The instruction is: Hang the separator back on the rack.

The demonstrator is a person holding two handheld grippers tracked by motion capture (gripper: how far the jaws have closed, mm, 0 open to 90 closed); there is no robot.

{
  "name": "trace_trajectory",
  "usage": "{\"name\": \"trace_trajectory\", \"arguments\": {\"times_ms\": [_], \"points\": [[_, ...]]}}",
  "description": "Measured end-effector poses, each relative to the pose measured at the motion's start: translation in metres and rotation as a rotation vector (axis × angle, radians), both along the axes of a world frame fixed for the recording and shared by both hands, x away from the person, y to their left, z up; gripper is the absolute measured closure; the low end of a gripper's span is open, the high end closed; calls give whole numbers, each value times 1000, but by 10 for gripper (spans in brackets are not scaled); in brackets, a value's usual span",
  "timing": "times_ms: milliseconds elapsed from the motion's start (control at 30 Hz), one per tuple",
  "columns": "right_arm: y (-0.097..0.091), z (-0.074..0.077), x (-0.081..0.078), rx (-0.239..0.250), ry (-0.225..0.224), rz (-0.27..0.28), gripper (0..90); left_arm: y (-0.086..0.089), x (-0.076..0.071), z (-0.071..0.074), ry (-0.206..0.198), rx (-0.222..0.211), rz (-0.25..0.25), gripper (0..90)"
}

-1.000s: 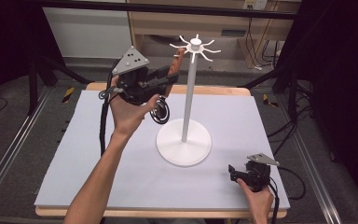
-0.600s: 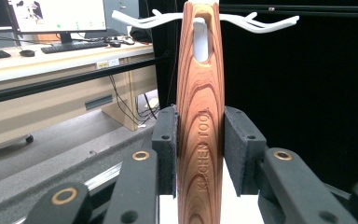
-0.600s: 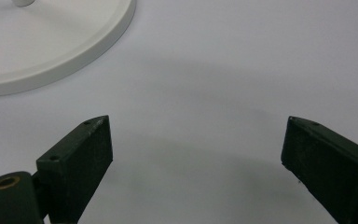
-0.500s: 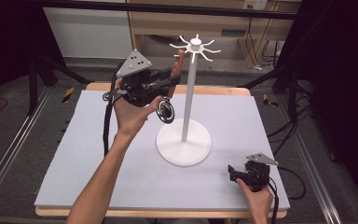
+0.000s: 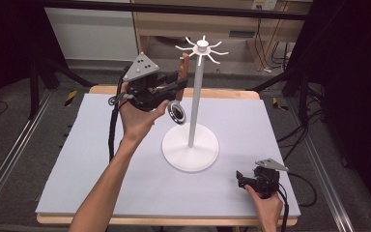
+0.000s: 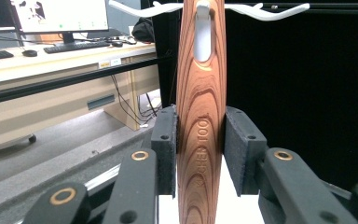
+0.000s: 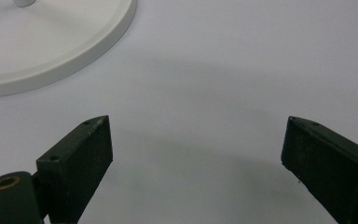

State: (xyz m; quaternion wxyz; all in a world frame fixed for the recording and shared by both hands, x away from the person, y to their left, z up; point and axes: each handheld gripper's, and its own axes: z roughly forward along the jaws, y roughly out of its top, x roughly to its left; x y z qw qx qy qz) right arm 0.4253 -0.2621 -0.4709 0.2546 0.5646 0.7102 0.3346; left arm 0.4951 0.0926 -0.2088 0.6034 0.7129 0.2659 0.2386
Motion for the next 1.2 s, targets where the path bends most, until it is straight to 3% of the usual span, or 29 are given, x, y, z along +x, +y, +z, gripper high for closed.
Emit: {"name": "trace_trajectory", "arguments": {"times_ms": [167,300,833,1100,1133,1167,1200], "points": [[0,0,0,1,0,-2,92,2,-2,0,-9,-2,-1,656],[0,0,0,0,1,-2,92,5,-5,-1,-7,-6,-12,590],[-1,0,0,9,4,-10,92,32,-30,-11,-8,68,30,424],[-1,-1,0,3,2,-7,92,50,-42,-40,11,91,57,387],[-1,-1,-1,0,3,-4,92,57,-41,-48,-29,109,69,385],[-1,-1,-1,0,3,-4,92,57,-41,-48,-29,109,69,379],[-1,-2,-1,0,5,-5,92,60,-44,-58,25,96,75,376]]}}
